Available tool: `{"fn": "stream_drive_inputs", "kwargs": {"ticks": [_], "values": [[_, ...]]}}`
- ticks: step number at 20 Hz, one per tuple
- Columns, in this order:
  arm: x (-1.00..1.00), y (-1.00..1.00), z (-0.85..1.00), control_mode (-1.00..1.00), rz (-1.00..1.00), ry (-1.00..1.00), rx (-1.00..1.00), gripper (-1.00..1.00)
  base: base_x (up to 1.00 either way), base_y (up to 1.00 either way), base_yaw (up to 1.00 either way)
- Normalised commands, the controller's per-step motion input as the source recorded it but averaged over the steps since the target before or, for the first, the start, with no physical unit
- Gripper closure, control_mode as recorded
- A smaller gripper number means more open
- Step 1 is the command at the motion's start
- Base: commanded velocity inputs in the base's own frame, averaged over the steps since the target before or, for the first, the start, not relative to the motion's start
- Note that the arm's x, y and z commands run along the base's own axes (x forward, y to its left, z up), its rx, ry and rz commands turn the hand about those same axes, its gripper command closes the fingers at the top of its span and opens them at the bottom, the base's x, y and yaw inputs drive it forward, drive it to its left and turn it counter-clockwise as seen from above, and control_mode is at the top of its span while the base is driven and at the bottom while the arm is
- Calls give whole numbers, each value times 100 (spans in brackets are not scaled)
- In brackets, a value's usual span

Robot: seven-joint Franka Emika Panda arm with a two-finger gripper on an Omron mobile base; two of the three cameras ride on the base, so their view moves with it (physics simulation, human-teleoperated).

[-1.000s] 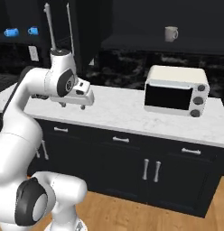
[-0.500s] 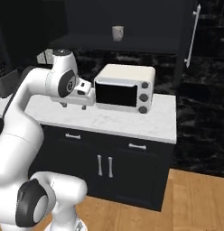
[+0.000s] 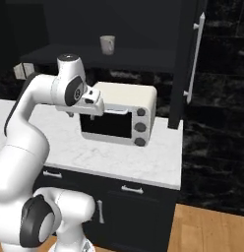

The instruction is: Gather all objects into one cabinet and sort the glasses and bowls to opposite sides.

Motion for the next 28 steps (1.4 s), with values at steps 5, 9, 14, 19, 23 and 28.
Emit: {"fn": "stream_drive_inputs", "kwargs": {"ticks": [5,9,14,19,23,28], "values": [[0,0,0,100,0,0,0,-100,65,-5,0],[0,0,0,100,0,0,0,-100,54,-3,0],[0,0,0,100,0,0,0,-100,25,-3,0],[0,0,0,100,0,0,0,-100,-1,0,1],[-1,2,55,-100,4,-27,0,-100,0,0,0],[31,4,81,-100,15,-42,0,-100,0,0,0]]}}
